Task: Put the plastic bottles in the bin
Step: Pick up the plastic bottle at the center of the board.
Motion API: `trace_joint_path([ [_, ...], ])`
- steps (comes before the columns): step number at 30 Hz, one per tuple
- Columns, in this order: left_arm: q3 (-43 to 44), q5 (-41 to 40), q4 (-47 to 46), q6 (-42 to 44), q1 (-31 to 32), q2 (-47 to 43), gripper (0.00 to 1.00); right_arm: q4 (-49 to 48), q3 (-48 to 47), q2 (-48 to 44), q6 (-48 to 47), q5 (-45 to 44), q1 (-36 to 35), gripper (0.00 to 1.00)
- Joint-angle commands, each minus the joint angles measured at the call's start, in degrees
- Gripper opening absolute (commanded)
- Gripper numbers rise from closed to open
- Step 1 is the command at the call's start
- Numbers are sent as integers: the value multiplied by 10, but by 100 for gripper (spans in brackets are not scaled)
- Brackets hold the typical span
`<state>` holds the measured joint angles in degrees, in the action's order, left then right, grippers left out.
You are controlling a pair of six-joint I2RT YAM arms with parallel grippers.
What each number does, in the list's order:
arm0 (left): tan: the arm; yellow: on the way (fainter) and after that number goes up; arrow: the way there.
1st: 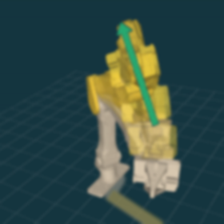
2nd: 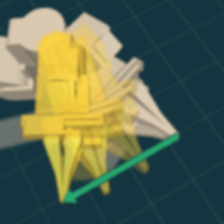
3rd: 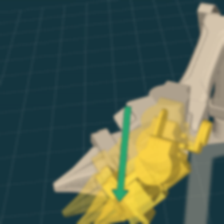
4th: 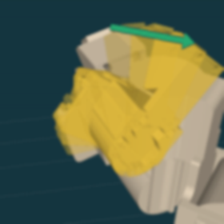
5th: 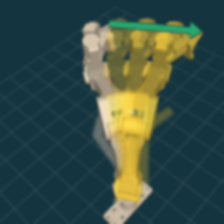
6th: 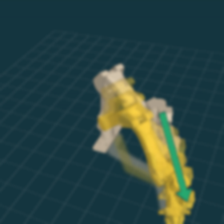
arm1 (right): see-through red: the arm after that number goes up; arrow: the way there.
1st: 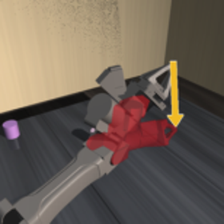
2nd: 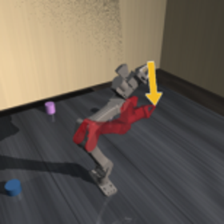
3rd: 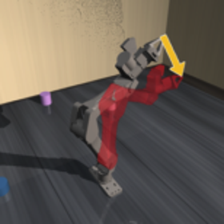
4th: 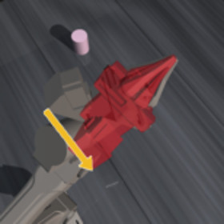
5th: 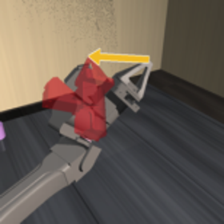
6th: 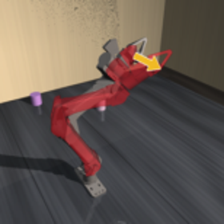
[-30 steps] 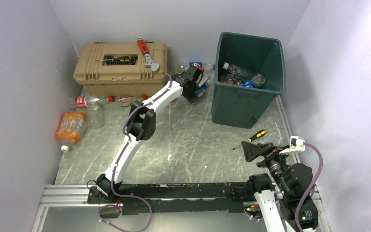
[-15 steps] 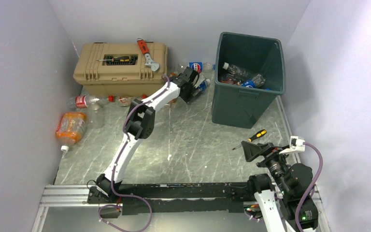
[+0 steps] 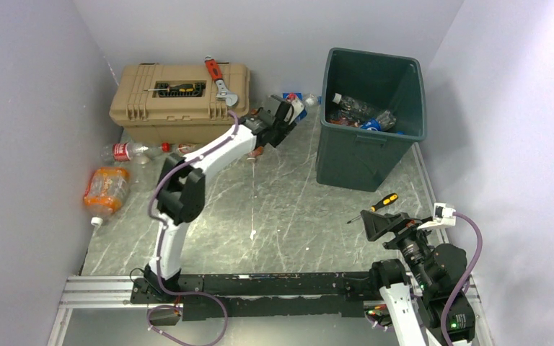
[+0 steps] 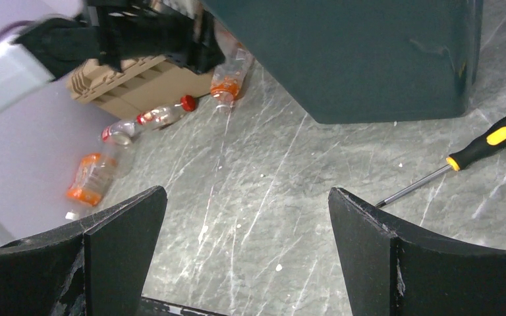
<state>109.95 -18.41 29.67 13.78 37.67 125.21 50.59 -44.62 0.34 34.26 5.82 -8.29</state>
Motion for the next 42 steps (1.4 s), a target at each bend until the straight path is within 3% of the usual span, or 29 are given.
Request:
trace_joint_path([
  [1,-43,-73,-97,-9,21,-145,46,-5,1,-57,4,-12,-2,98],
  [8,-75,-152,-91,10,36,-292,43,-4,-26,-48,5,-10,-2,98],
  [13,-113,-175,-74,4,79,-437,41,-23,-104,-7,-13,8,-2,98],
  [16,-149,-102,-49,-53,86,-538,40,-58,-167,52,-14,53,-2,98],
  [21,-278,94,-81,-114,86,-707,41,-162,-222,129,46,134,-1,97],
  [27,-376,236,-84,-180,86,-826,40,-292,-256,239,136,233,16,100],
  [36,-540,295,-168,-264,86,-895,39,-409,-323,368,183,331,37,97],
  [42,-589,307,-233,-298,86,-898,38,-365,-424,480,132,338,19,97],
])
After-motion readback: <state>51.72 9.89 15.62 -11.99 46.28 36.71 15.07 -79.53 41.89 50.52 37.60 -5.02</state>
